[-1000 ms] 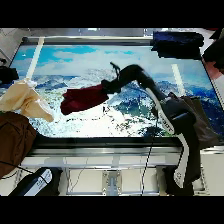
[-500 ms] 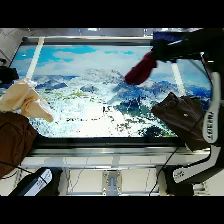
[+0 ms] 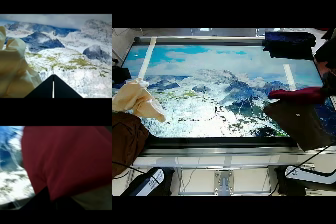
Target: Fold the shirts.
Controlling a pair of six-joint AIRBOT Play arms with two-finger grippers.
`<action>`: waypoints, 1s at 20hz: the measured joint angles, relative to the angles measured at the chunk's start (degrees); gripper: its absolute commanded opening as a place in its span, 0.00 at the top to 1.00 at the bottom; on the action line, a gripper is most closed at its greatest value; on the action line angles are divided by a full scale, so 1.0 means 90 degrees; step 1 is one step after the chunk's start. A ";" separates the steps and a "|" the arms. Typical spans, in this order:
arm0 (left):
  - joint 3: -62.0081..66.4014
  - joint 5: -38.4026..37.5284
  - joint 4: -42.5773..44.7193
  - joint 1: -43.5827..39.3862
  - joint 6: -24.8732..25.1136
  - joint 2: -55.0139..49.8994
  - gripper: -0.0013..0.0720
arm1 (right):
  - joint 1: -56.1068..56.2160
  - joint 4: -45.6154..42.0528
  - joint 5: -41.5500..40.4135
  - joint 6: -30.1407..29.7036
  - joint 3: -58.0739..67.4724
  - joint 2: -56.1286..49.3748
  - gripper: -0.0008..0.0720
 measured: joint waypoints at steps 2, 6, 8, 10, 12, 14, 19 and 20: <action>0.0000 -0.0002 -0.0029 0.0000 0.0000 0.0000 0.97 | -0.0206 -0.0556 0.0000 -0.0073 -0.1061 0.0333 0.95; 0.0000 -0.0002 -0.0044 0.0000 0.0000 0.0000 0.97 | -0.0580 -0.1773 -0.0114 0.0041 -0.2531 0.0831 0.16; 0.0000 -0.0002 -0.0053 0.0000 0.0000 0.0000 0.97 | -0.0690 -0.2001 -0.0097 0.0114 -0.2601 0.1018 0.15; 0.0000 -0.0044 -0.0056 0.0000 0.0000 0.0000 0.97 | -0.0738 -0.1870 -0.0391 0.0151 -0.2271 0.1129 0.15; 0.0000 -0.0097 -0.0056 0.0000 0.0000 0.0000 0.97 | -0.0770 -0.1319 -0.0505 0.0177 -0.1644 0.1192 0.15; 0.0000 -0.0131 -0.0056 0.0000 0.0000 0.0000 0.97 | -0.0782 -0.0610 -0.0493 0.0185 -0.0984 0.1224 0.15; 0.0000 -0.0160 -0.0058 0.0000 0.0000 0.0000 0.97 | -0.0797 0.0362 -0.0296 0.0199 0.0294 0.1260 0.15; 0.0000 -0.0165 -0.0056 0.0000 0.0000 0.0000 0.97 | -0.0797 0.0442 -0.0296 0.0202 0.0442 0.1273 0.15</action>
